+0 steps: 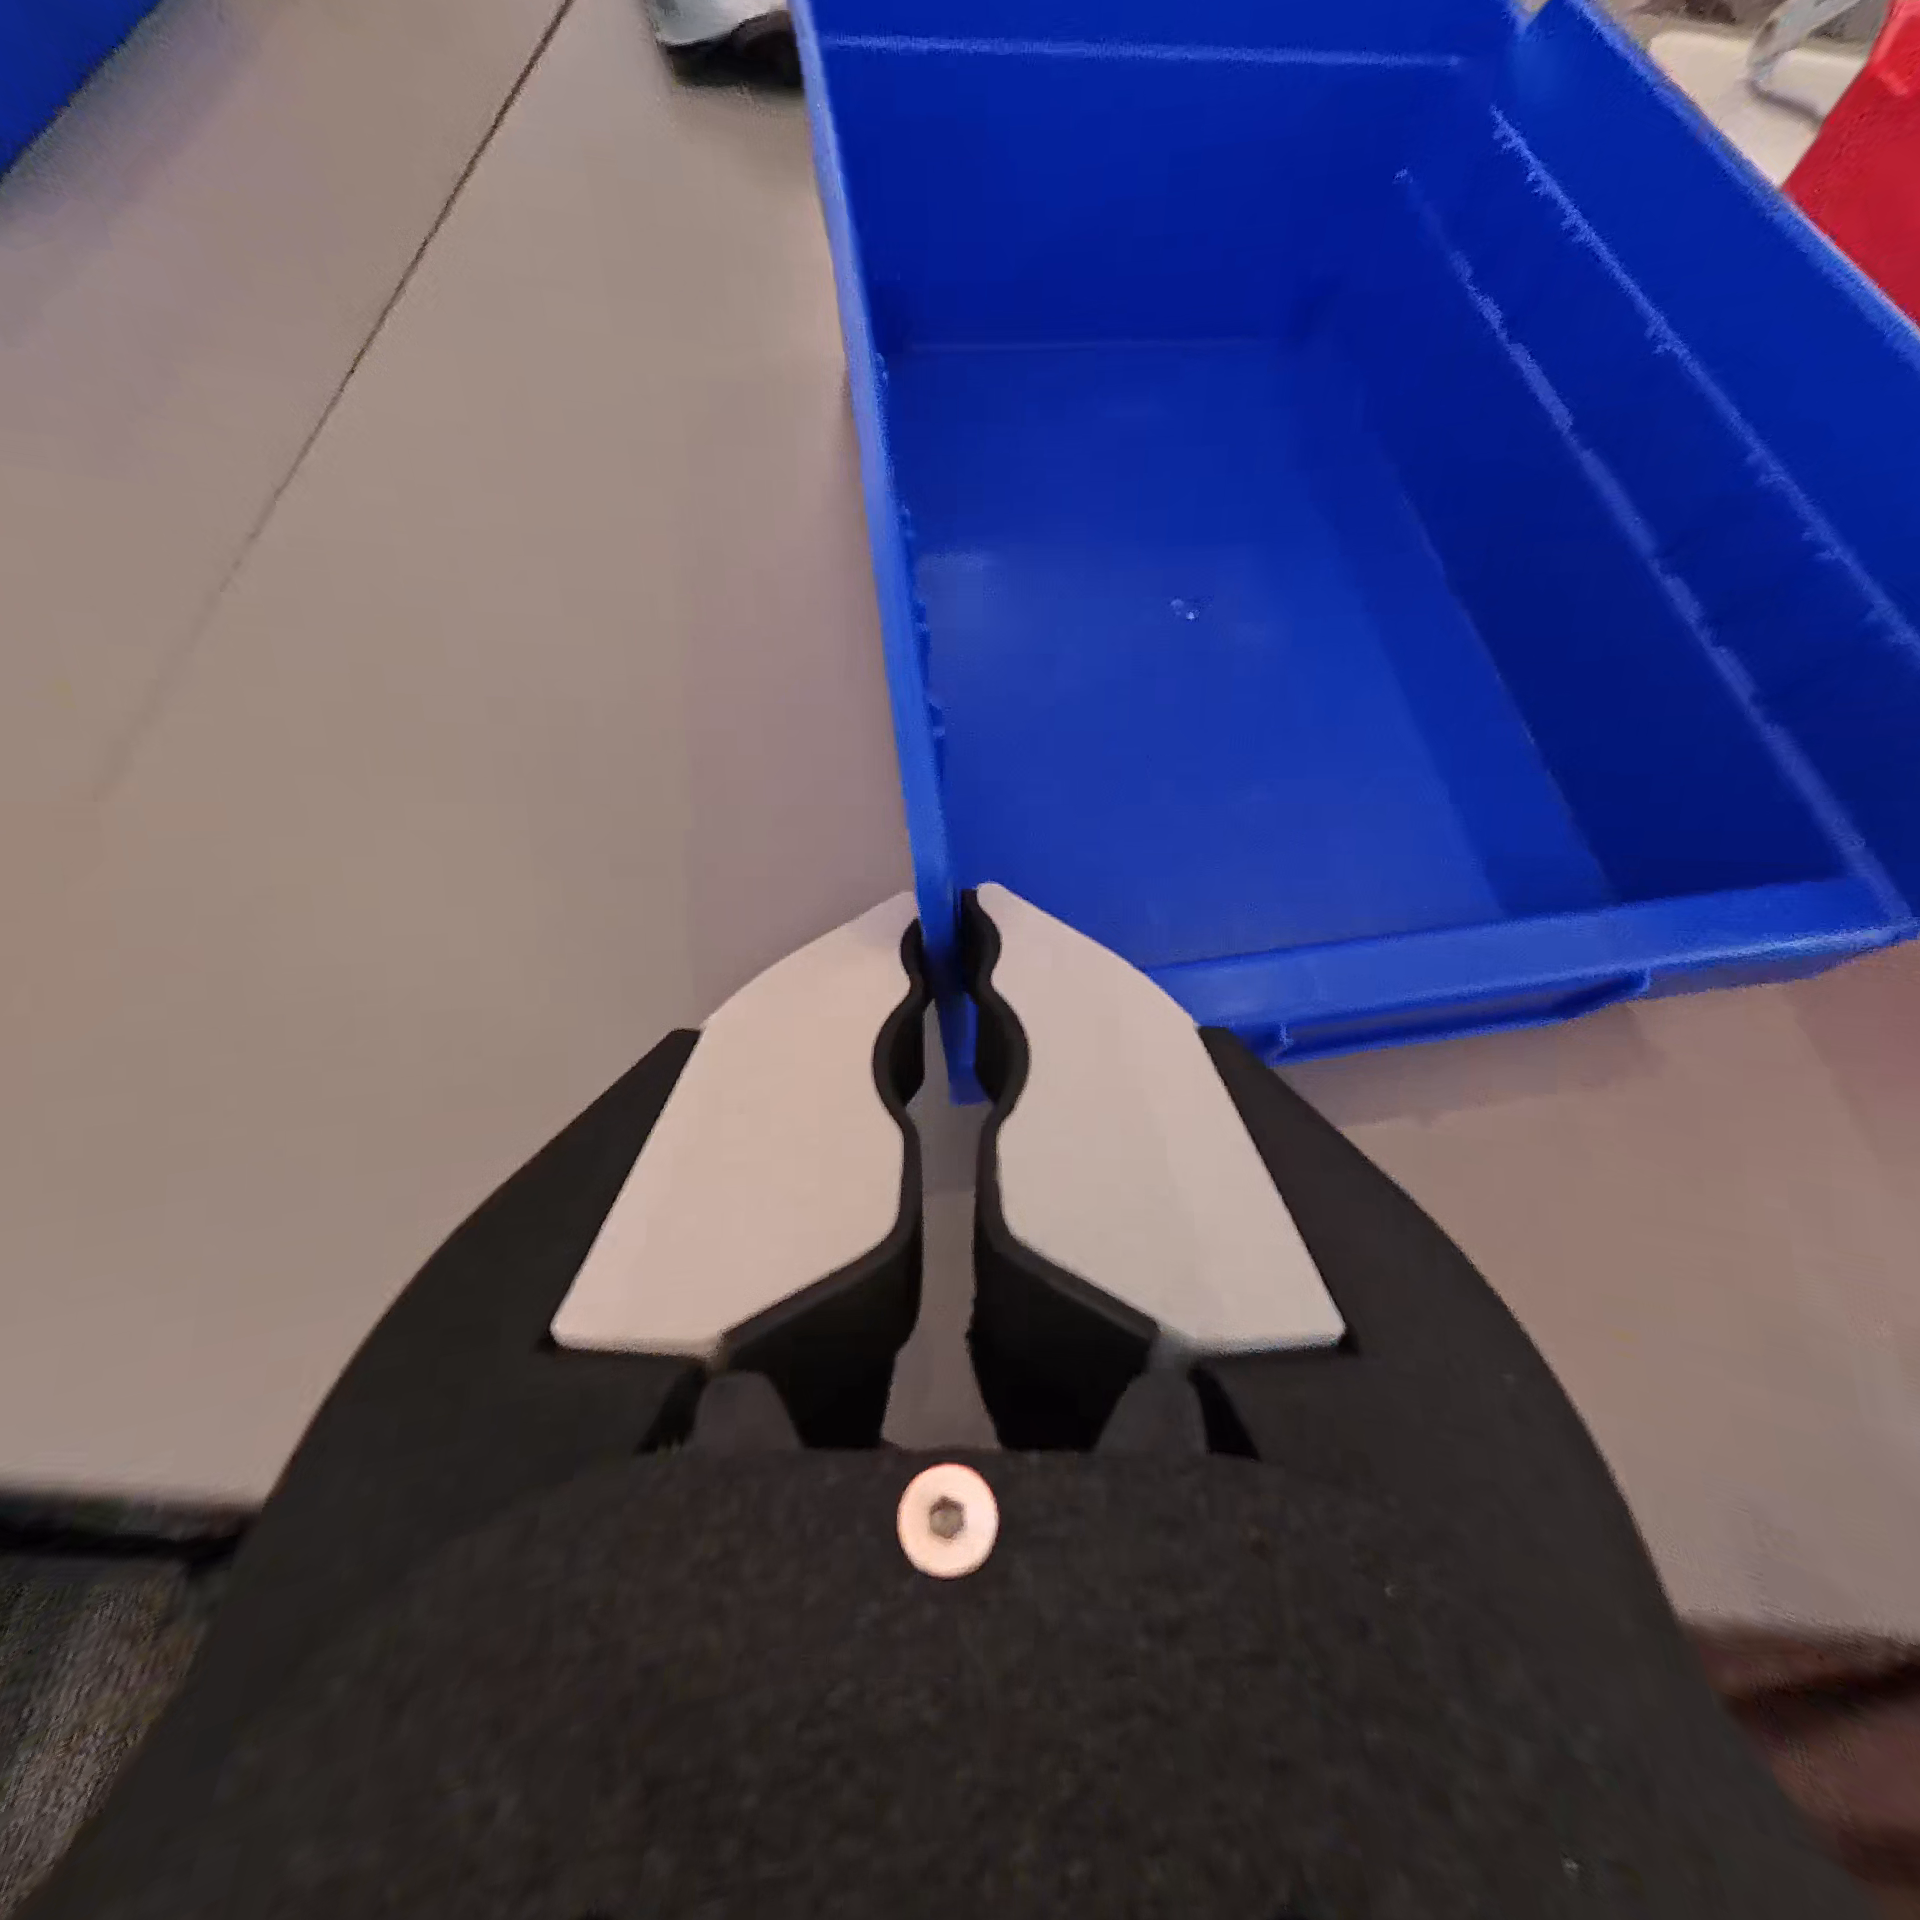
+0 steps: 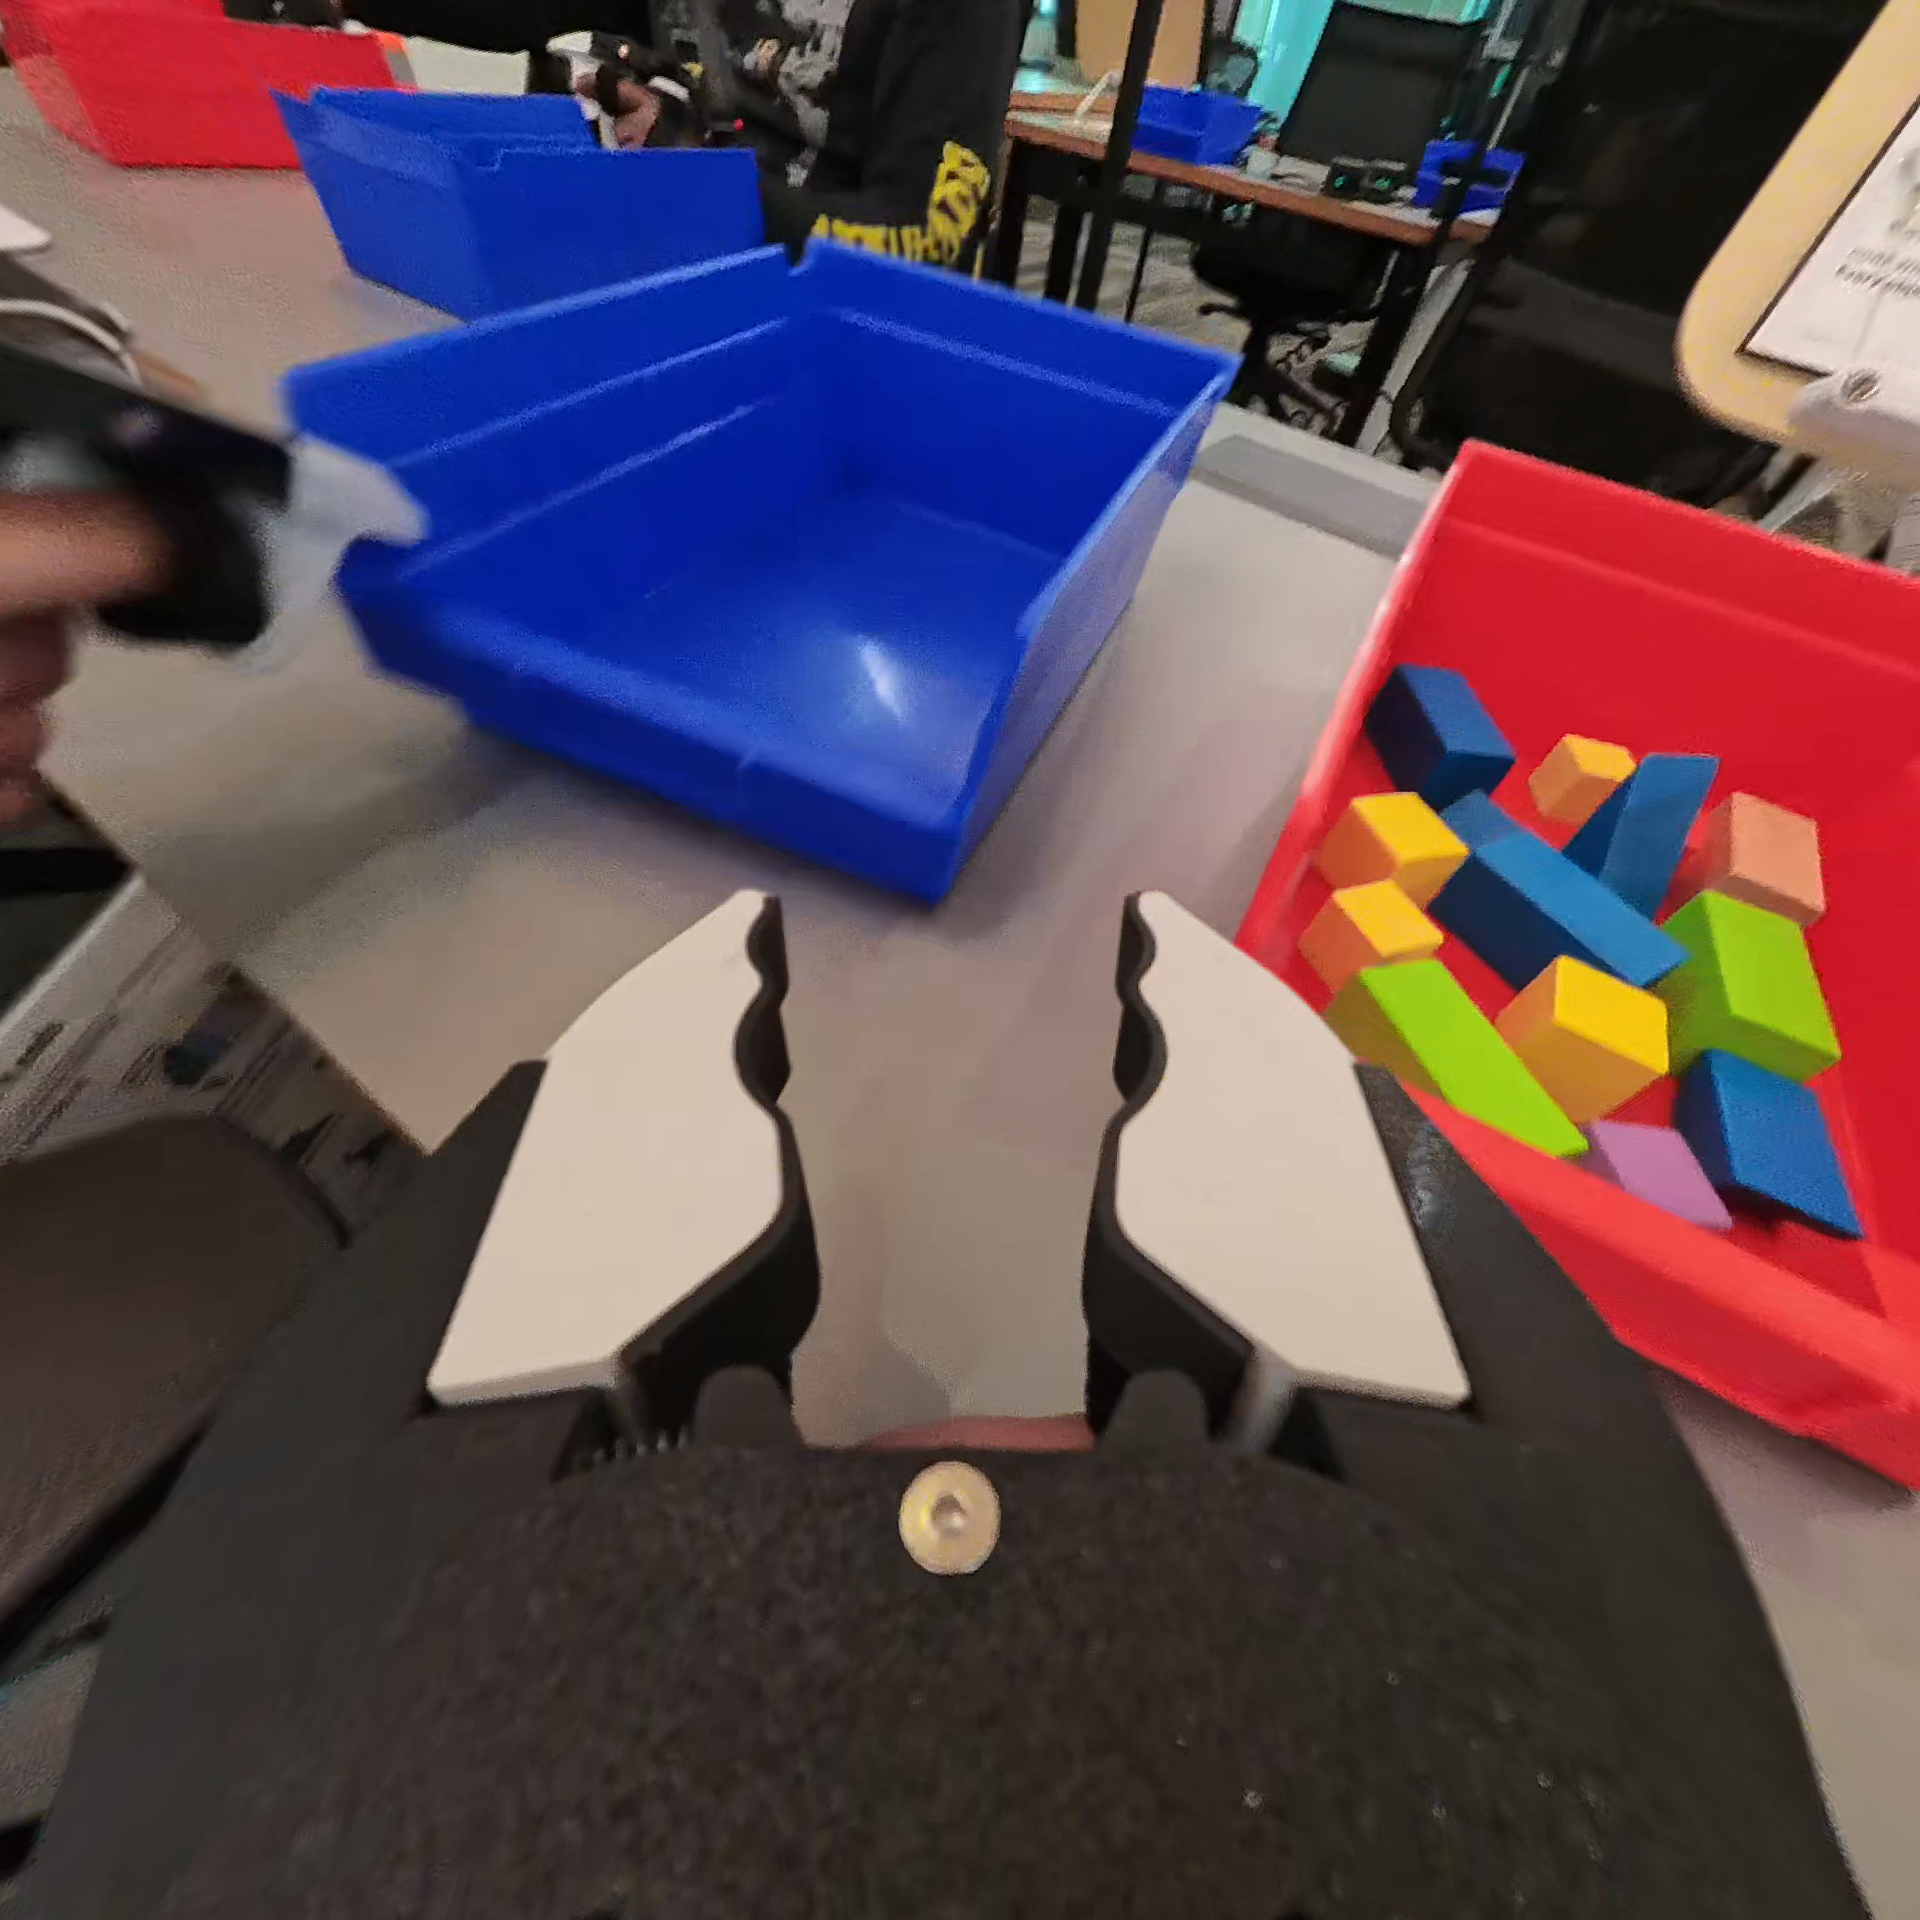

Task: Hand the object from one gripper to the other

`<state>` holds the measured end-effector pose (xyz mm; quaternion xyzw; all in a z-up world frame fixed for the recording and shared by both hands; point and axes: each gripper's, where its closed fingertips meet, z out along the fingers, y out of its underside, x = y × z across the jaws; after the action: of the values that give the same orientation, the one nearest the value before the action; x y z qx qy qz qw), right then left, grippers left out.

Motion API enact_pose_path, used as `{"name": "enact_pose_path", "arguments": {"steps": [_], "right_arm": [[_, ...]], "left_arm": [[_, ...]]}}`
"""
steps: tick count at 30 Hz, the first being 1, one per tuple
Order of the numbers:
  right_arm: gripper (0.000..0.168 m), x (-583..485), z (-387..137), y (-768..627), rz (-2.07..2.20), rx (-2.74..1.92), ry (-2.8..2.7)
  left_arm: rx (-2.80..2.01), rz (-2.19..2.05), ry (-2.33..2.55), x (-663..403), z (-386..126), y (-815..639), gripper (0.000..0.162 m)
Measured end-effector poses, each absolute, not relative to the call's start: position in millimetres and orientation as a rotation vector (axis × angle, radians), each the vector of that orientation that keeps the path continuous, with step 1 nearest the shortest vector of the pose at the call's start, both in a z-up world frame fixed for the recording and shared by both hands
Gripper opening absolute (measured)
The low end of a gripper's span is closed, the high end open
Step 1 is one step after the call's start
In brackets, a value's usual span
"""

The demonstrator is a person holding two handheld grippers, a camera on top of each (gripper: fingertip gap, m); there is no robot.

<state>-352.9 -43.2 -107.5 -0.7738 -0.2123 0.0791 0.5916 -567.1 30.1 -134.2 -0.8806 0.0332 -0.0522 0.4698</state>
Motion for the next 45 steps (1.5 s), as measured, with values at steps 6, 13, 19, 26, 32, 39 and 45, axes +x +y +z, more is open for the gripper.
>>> {"name": "enact_pose_path", "arguments": {"steps": [6,13,19,26,32,39,45], "right_arm": [[0.058,-385,-108,-25,0.195,-1.821,-0.466],[0.010,-384,-101,-32,0.232,-1.854,-0.432],[0.006,-351,-22,-46,0.192,-1.694,-0.360],[0.005,-237,113,-69,0.035,-1.402,-0.204],[0.004,-48,127,-52,-0.188,-1.443,-0.002],[0.005,169,4,-28,-0.245,-1.761,0.164],[0.002,253,-66,-33,-0.125,-1.803,0.244]], "left_arm": [[-2.110,-0.182,-0.016,-583,-133,-53,0.003],[-2.016,-0.208,0.080,-564,-116,-91,0.007],[-1.802,-0.103,0.118,-530,-46,-108,0.006],[-1.596,-0.200,0.274,-424,67,-88,0.005],[-1.612,-0.247,0.542,-238,86,-32,0.005],[-1.755,-0.316,0.778,-24,-14,8,0.006],[-1.903,-0.431,0.752,60,-97,-15,0.007]]}}
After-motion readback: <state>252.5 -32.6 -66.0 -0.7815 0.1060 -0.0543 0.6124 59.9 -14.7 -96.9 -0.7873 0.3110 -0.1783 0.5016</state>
